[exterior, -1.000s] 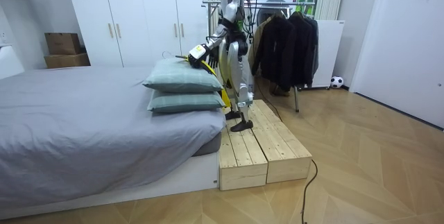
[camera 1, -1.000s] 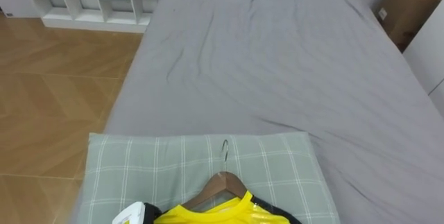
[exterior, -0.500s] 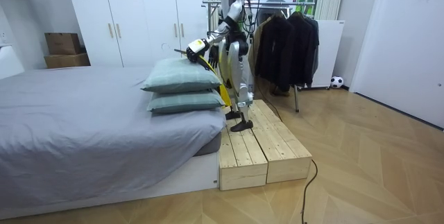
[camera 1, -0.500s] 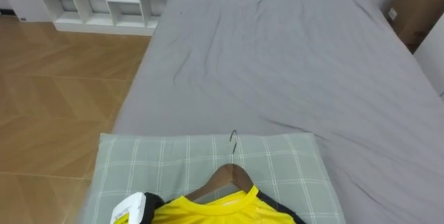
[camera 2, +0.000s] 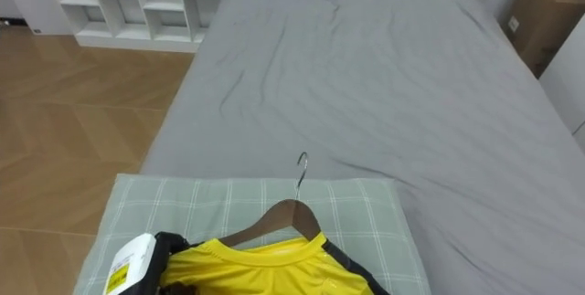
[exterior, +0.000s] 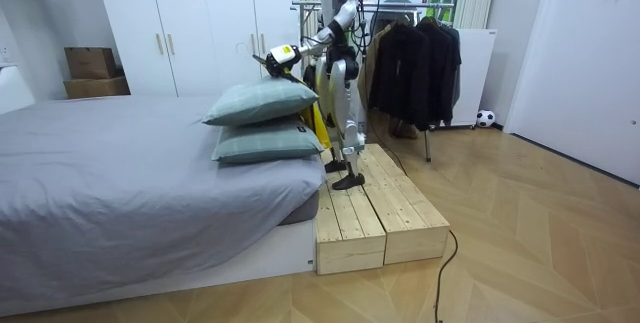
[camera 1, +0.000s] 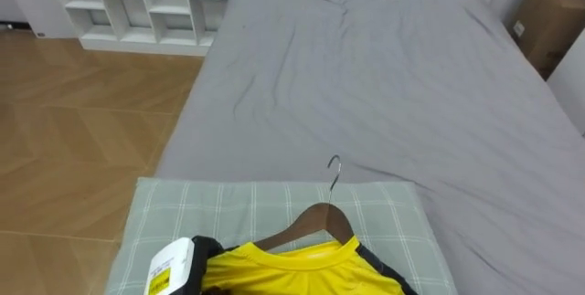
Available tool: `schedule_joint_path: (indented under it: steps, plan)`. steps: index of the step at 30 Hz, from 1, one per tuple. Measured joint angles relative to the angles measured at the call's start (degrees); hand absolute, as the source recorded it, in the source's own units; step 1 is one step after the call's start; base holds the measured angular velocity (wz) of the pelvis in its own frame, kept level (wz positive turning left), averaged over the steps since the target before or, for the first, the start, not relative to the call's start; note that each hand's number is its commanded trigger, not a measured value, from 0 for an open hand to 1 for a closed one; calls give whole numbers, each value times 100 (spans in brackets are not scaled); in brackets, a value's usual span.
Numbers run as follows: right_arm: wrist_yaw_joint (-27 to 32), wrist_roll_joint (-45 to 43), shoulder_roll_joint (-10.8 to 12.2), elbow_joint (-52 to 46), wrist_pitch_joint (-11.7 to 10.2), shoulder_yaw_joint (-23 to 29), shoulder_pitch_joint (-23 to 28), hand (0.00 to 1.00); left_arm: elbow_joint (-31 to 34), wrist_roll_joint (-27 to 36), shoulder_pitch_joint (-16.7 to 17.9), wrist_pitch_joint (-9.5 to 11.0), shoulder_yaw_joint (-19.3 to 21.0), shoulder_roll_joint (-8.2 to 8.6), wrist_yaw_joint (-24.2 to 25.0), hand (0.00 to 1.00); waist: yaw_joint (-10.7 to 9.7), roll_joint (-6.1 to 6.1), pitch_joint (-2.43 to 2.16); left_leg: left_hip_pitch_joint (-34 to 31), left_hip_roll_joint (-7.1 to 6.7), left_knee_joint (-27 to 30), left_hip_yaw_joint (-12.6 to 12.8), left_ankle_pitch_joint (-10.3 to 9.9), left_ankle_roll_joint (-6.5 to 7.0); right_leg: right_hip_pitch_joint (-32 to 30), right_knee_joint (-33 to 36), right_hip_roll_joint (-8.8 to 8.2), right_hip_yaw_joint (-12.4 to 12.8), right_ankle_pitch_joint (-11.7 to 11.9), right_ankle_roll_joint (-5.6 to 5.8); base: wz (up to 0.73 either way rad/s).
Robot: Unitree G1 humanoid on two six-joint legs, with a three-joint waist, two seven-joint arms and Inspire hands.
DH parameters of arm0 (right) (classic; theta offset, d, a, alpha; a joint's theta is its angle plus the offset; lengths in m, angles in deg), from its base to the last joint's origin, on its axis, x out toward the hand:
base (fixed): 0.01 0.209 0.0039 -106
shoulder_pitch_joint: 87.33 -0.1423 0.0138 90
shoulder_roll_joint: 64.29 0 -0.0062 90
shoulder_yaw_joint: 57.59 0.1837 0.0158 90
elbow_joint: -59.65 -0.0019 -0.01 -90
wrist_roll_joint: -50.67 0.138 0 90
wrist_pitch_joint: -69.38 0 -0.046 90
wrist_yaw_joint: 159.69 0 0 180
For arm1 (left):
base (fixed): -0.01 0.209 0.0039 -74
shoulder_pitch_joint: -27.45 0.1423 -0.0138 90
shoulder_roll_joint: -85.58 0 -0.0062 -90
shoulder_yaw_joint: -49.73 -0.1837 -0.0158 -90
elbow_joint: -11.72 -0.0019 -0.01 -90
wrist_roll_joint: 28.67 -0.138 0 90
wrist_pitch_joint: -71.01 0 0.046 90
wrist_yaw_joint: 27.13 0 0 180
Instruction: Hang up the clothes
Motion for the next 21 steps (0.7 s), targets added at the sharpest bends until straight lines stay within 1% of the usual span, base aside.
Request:
schedule_joint_path:
  steps: [4, 7, 12, 13, 18, 21]
  plan:
    - [10, -9, 0, 10, -8, 11, 28, 0, 123, -4, 64, 0, -4, -62, 0, 100, -12, 5, 3, 134, 1, -22, 10, 0, 0, 135, -27, 3, 6, -13, 3, -1]
    - [12, -7, 0, 5, -18, 12, 43, 0, 158, -4, 64, 1, -6, -72, 1, 100, -17, 15, 6, 191, 1, -36, 6, -1, -1, 213, -82, 6, 5, -13, 2, 0]
    - [22, 49, -1, 9, -131, 25, 120, 0, 161, -2, 68, 13, -31, -73, 1, 100, -39, 37, 18, 273, 3, -55, 15, -1, -1, 288, -84, 8, 12, -13, 2, 0]
    - [31, 43, -1, 9, -132, 68, 130, 0, 160, 0, 69, 14, -41, -72, 1, 100, -36, 46, 24, 286, 3, -71, 20, -1, -2, 294, -84, 9, 16, -13, 2, 0]
    - [74, 50, -2, 0, -137, 297, 213, 0, 162, -9, 73, 26, -98, -78, 1, 100, -57, 57, 21, 286, -9, -78, 21, -1, -1, 296, -84, 0, 18, -13, 2, 0]
    - [138, 27, -2, -15, -186, 437, 276, 0, 239, -123, 96, 30, -102, -93, 1, 100, -37, 60, 18, 293, -10, -78, 23, -1, -1, 295, -84, 10, 51, -13, 2, -1]
